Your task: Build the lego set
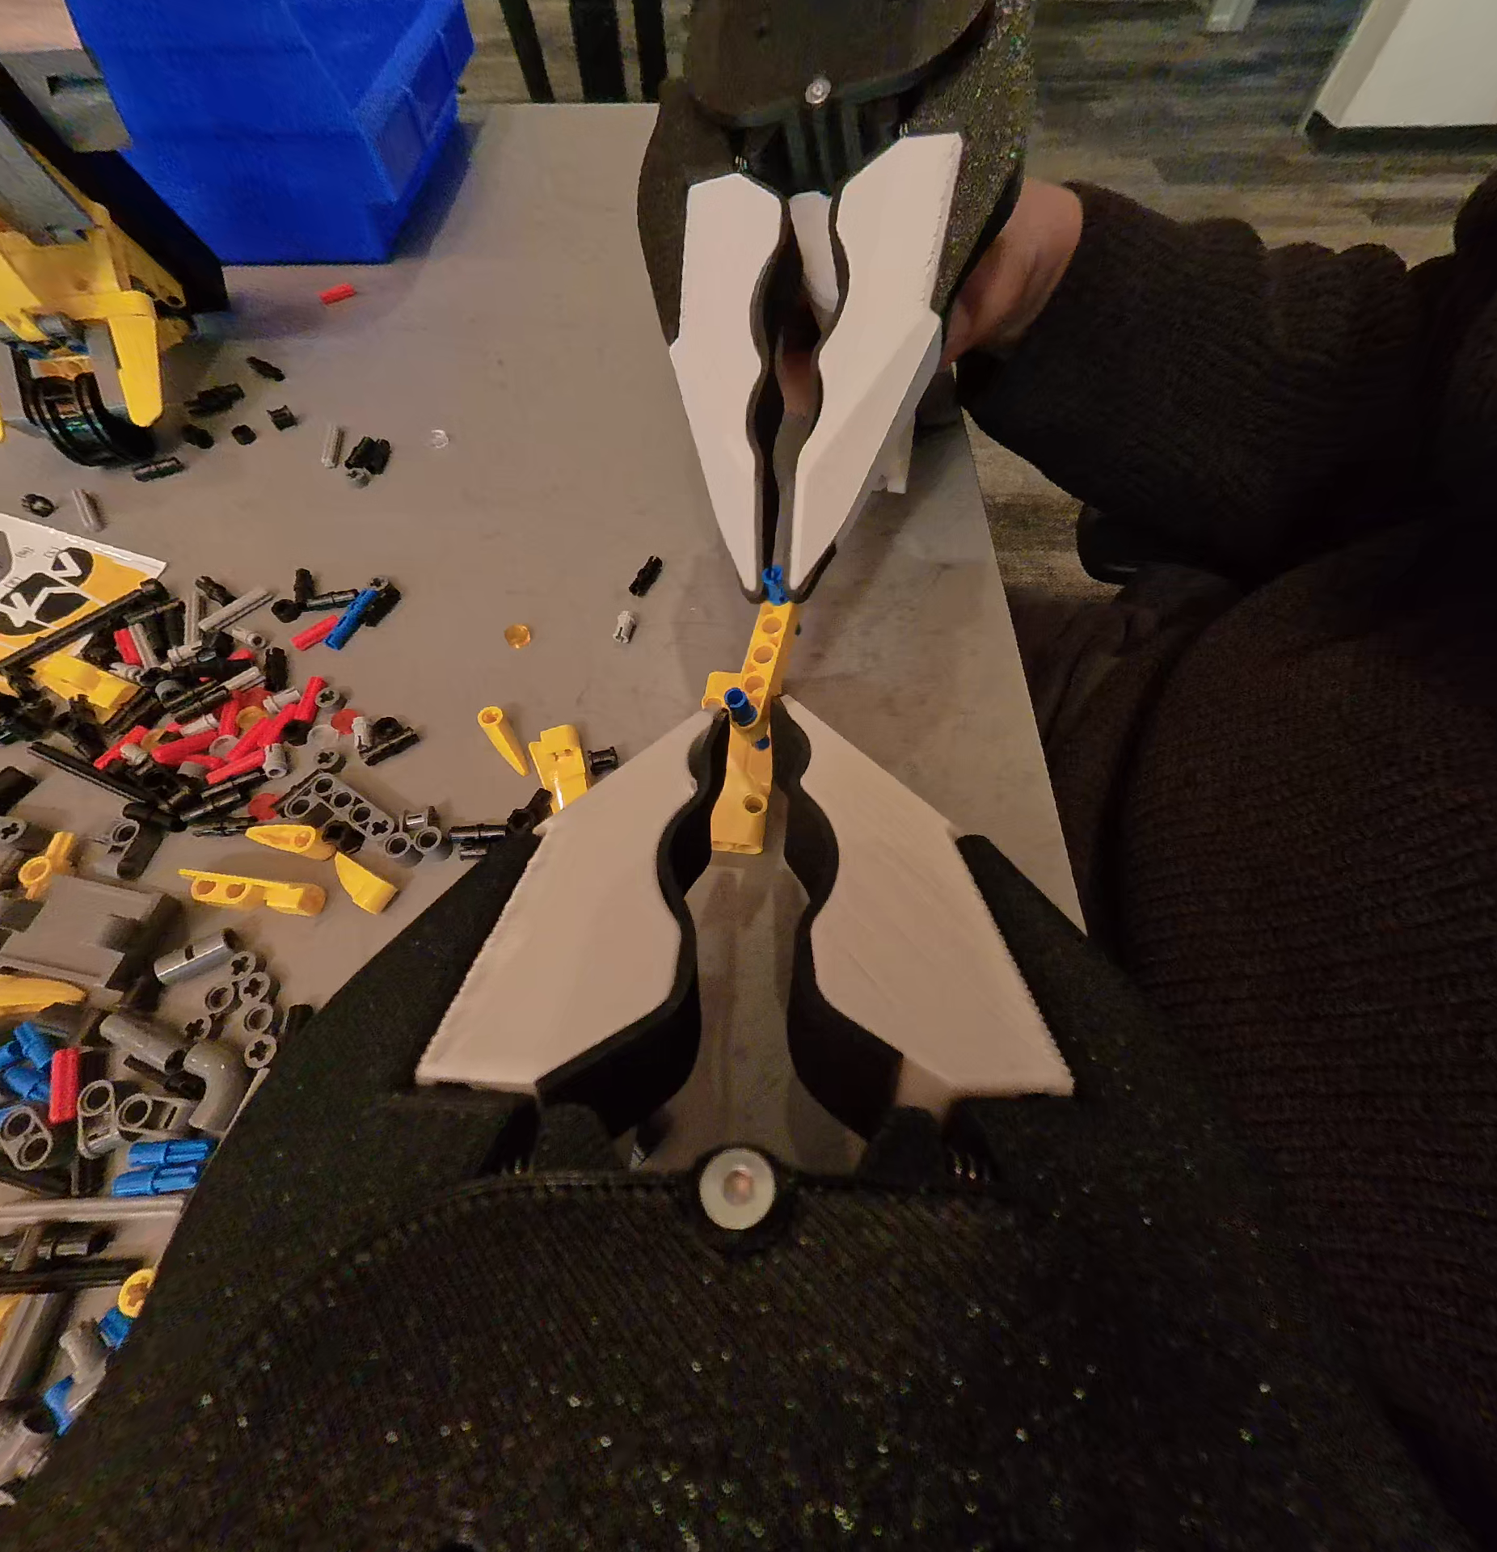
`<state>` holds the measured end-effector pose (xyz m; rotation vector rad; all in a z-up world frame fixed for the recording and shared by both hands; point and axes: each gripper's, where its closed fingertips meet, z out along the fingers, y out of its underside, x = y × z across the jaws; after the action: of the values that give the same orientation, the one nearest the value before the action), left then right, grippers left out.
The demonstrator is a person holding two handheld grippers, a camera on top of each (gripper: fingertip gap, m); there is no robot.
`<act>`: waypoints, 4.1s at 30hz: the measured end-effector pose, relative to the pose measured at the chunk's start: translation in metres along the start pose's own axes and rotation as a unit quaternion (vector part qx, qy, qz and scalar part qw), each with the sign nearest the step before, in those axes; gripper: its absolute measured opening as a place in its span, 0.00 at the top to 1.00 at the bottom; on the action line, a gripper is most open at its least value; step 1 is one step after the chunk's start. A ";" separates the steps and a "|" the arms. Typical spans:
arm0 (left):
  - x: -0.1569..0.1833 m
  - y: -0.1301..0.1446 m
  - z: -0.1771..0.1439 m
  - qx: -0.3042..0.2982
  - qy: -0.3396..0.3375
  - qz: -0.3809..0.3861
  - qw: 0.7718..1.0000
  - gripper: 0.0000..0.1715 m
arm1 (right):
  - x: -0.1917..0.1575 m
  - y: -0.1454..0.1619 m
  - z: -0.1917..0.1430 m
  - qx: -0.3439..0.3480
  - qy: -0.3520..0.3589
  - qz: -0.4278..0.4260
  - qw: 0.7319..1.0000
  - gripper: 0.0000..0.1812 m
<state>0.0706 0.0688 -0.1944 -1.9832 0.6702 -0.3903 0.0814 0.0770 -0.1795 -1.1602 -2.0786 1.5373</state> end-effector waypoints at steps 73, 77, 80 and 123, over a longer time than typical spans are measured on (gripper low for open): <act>-0.006 0.025 0.011 -0.083 -0.047 0.061 0.994 0.97 | 0.015 0.032 0.011 -0.113 0.099 -0.061 0.987 0.96; -0.007 0.025 0.010 -0.084 -0.049 0.056 0.994 0.97 | 0.016 0.032 0.011 -0.112 0.100 -0.053 0.987 0.96; -0.008 0.025 0.011 -0.085 -0.049 0.048 0.994 0.96 | 0.017 0.032 0.011 -0.111 0.097 -0.039 0.988 0.96; -0.012 0.028 0.011 -0.093 -0.036 0.001 0.995 0.96 | 0.022 0.023 0.012 -0.087 0.111 -0.029 0.990 0.98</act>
<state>0.0592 0.0732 -0.2240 -2.1607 0.6835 -0.2610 0.0699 0.0879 -0.2090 -1.2563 -2.1068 1.1604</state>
